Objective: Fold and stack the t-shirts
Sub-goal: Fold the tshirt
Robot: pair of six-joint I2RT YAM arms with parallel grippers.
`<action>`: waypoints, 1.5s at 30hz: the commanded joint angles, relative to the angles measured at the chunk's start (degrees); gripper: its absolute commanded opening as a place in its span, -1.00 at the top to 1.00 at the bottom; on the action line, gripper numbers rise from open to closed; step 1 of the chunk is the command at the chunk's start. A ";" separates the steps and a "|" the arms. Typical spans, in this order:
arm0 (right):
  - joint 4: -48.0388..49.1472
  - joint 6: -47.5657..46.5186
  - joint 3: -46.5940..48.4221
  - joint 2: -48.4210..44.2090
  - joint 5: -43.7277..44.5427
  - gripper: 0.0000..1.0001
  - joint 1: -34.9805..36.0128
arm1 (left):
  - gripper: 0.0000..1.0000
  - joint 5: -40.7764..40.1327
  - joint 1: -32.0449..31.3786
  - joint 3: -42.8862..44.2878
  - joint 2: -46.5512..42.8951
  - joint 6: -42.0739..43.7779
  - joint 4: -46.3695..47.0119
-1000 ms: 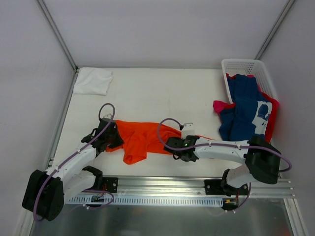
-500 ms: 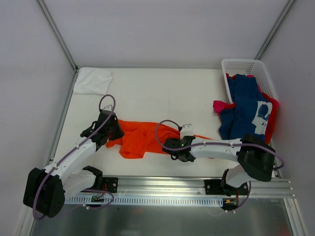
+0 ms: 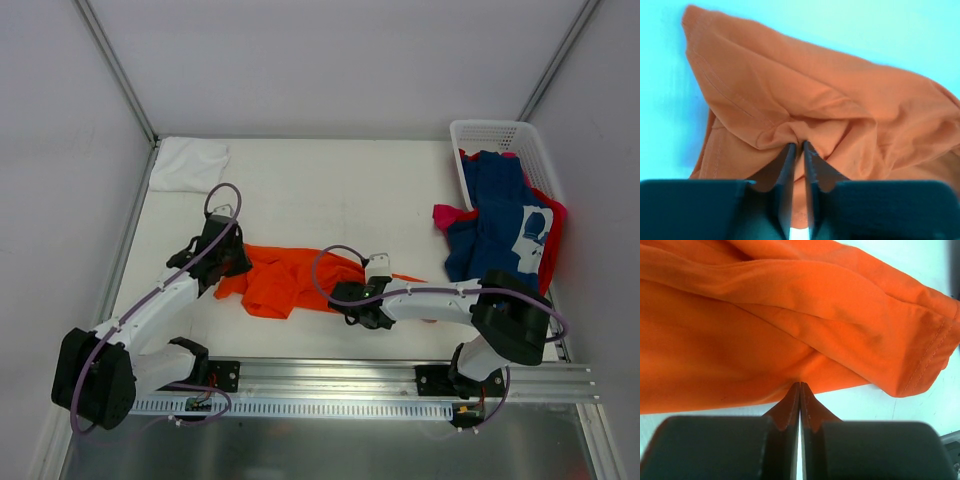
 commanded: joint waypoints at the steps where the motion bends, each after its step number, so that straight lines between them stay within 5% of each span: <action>1: -0.44 0.51 1.80 0.59 2.02 0.97 -0.27 | 0.71 -4.65 -0.37 3.45 0.51 2.04 -0.34; 2: -0.44 0.42 1.80 0.59 2.20 0.97 -0.36 | 0.57 -6.13 -0.28 3.80 0.60 2.21 -0.43; 6: -0.44 0.16 1.71 0.68 2.37 0.97 -0.71 | -0.97 -9.92 0.07 3.45 1.48 2.04 -0.78; 15: 1.14 -0.98 1.71 1.12 2.02 0.98 -0.89 | -0.98 -8.61 1.13 3.19 -4.23 -4.46 -2.27; 19: 1.23 -0.90 1.19 0.16 2.28 0.98 -0.89 | -0.64 -9.49 1.13 2.92 0.94 -5.60 -2.19; 22: 1.32 -0.55 0.13 -0.72 2.37 0.98 -0.98 | -0.08 -7.83 1.13 2.40 7.97 -6.48 0.09; 23: 1.32 -0.37 -0.13 -0.90 2.37 0.98 -0.98 | 0.38 -7.04 1.13 2.22 11.64 -6.40 1.49; 27: 1.32 0.07 -1.62 -2.22 2.55 0.98 -0.98 | 0.95 -4.31 1.22 3.36 20.27 -6.75 5.37; 38: 1.58 0.60 -3.12 -2.49 2.73 0.98 -1.77 | 1.00 -5.44 1.22 7.75 23.81 -4.82 7.13; 45: 2.72 -0.89 -1.98 -0.37 2.11 0.98 -1.77 | 1.00 -7.74 6.13 18.98 28.98 0.63 4.58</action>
